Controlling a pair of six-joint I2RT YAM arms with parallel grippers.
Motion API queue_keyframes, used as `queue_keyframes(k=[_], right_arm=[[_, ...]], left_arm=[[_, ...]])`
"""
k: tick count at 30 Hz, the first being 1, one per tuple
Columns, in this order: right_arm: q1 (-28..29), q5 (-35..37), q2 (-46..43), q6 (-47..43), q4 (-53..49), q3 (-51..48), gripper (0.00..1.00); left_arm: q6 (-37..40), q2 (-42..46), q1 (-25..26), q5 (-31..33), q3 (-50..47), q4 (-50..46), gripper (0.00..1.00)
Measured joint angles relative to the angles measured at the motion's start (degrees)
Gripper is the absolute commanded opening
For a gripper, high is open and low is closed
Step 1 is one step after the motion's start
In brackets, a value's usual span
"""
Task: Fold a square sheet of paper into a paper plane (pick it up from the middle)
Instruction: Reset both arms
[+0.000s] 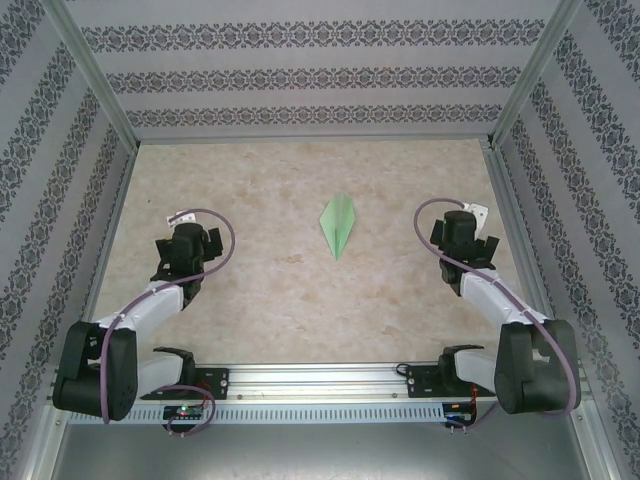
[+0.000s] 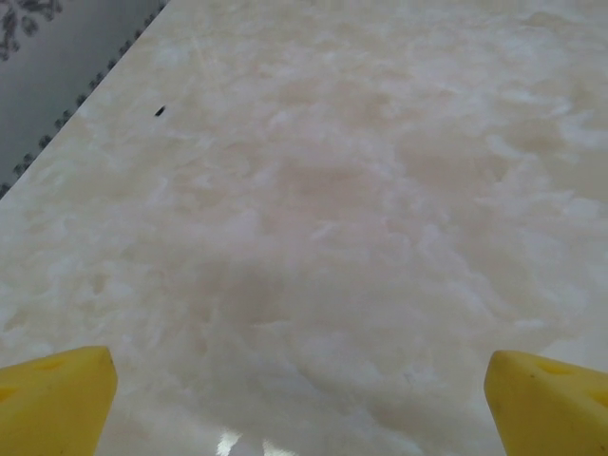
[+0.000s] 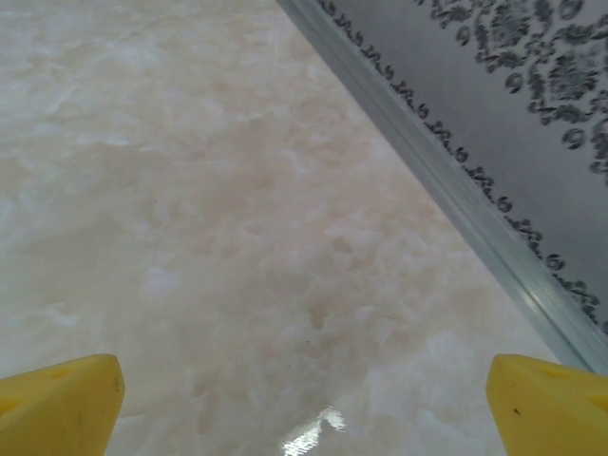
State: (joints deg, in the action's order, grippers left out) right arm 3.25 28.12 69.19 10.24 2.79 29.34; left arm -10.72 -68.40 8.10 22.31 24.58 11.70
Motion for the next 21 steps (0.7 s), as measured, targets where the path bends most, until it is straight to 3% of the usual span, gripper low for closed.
queue_keyframes(k=[7, 21], right_arm=[[-0.02, -7.39, 4.63, -4.55, 15.78, -3.48, 0.98], [-2.27, -14.78, 6.88, -7.23, 27.39, -3.72, 0.98]], left_arm=[[5.95, -6.54, -3.23, -10.47, -2.36, 16.98, 1.00], [9.05, -17.99, -6.32, -21.11, -1.33, 27.71, 1.00]])
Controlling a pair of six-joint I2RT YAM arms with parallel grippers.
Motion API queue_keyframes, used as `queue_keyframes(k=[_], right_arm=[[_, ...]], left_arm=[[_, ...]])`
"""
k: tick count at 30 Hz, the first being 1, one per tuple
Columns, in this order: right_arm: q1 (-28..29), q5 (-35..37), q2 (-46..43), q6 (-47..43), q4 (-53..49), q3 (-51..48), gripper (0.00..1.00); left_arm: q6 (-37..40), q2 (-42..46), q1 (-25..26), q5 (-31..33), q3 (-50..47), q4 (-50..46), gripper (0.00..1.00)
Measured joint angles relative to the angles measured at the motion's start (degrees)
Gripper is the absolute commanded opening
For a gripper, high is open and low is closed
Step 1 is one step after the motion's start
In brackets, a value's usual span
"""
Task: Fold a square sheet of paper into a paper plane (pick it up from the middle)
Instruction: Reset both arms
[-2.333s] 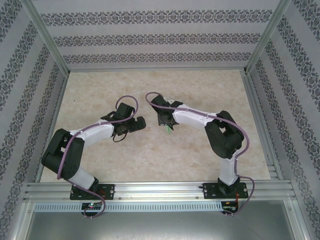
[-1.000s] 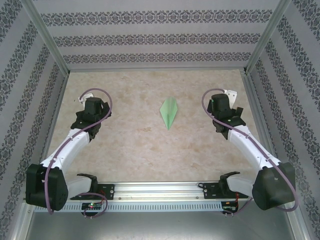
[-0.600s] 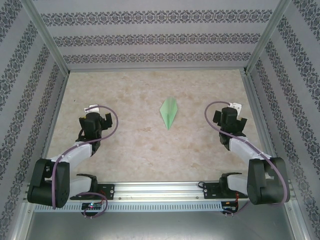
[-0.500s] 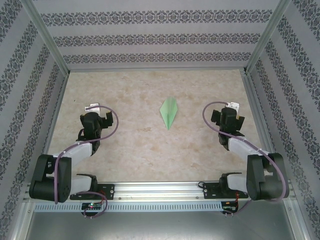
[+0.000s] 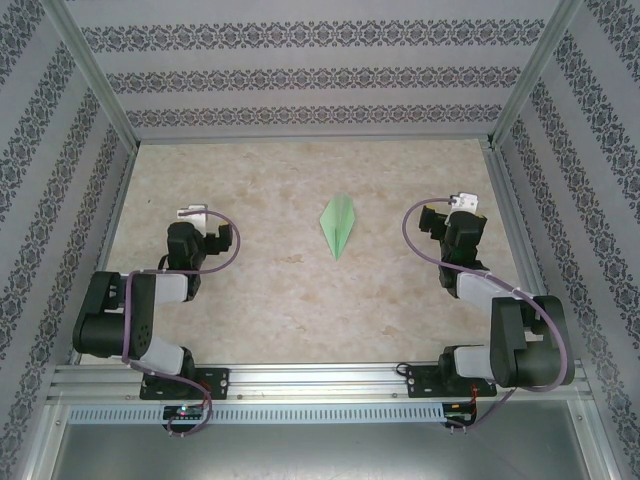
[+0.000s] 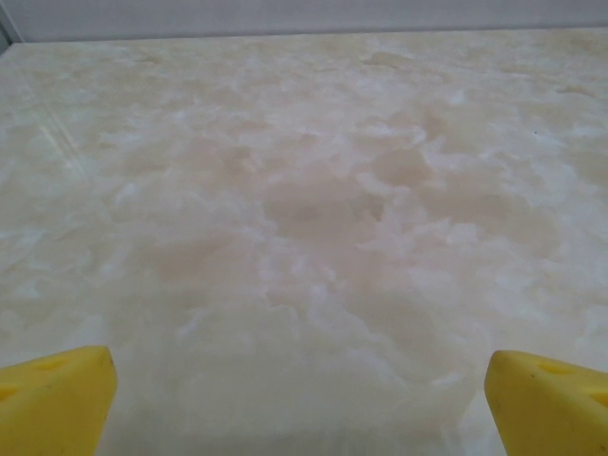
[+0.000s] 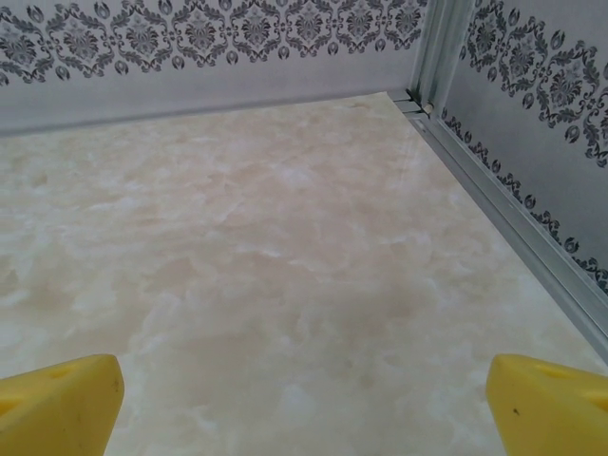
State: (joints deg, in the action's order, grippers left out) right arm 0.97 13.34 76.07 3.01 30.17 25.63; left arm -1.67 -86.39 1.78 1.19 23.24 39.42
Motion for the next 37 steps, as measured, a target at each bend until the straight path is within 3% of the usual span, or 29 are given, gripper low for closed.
queue_keyframes(k=[5, 14, 37], right_arm=[[0.00, -0.63, 0.68, -0.44, 5.03, -1.90, 0.98], [0.00, -1.46, 9.53, -1.66, 15.41, -3.30, 0.98], [0.00, -1.70, 9.70, -1.70, 18.45, -3.67, 0.98]], left_arm=[[0.22, -0.20, -0.02, -1.25, 0.70, 0.15, 1.00], [1.25, -1.86, 0.00, -2.47, 0.63, 4.44, 1.00], [2.71, -2.82, 1.03, -0.72, 0.55, 5.16, 1.00]])
